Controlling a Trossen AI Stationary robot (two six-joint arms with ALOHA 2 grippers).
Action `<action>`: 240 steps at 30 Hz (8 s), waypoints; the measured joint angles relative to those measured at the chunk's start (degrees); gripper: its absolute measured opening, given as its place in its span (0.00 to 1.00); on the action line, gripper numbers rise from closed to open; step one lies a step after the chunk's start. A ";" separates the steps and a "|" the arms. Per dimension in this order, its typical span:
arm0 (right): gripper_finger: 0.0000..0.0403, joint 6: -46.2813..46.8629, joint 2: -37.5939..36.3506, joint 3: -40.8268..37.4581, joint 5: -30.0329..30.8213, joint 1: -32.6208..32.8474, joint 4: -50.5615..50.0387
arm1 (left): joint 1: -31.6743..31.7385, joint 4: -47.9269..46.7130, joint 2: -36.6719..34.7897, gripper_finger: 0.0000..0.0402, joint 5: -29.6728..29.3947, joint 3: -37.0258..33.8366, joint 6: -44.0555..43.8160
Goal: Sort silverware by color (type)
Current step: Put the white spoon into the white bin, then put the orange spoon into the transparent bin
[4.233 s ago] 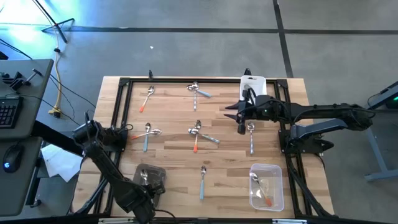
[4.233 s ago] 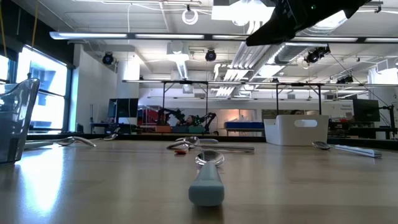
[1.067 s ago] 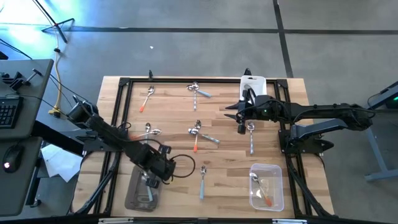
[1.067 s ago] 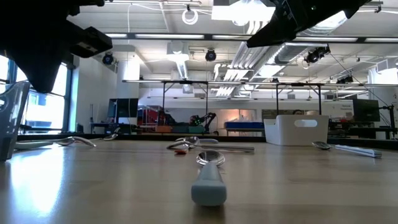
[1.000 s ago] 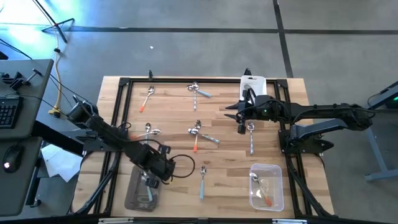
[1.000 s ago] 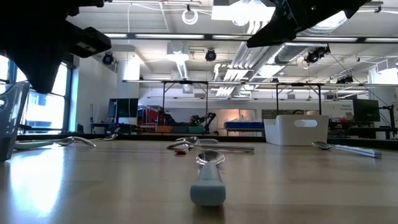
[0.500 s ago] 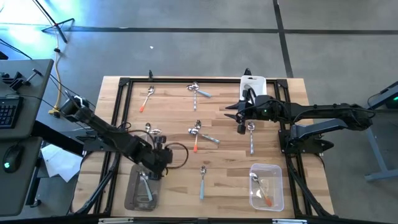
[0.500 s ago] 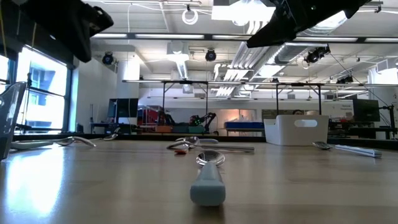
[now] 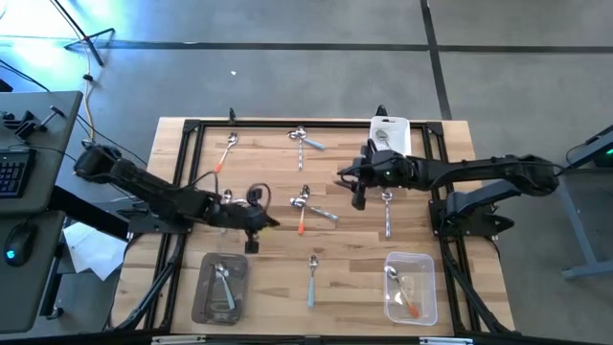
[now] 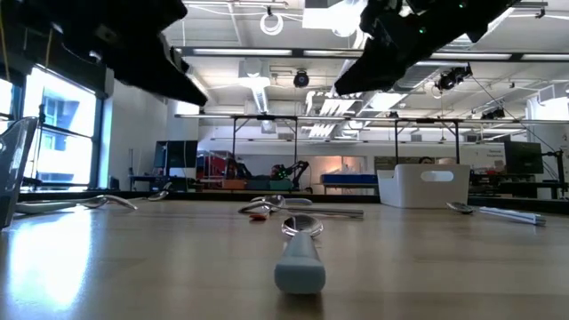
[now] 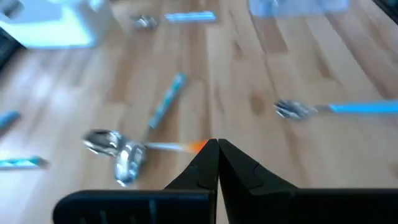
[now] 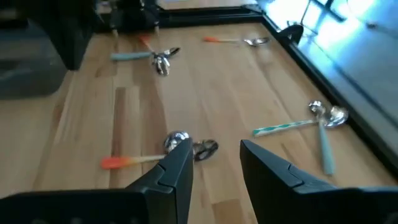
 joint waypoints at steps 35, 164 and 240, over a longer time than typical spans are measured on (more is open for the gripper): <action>0.54 20.96 39.46 22.21 6.70 8.71 -14.38 | 22.71 50.06 -7.06 0.00 15.98 -29.76 0.11; 0.06 16.28 0.22 3.00 19.72 -6.82 -7.11 | 15.32 -9.00 -7.96 0.00 11.49 -9.35 2.54; 0.00 8.57 0.88 2.74 28.28 8.37 -1.92 | 29.58 -59.88 23.17 0.02 13.64 14.04 10.52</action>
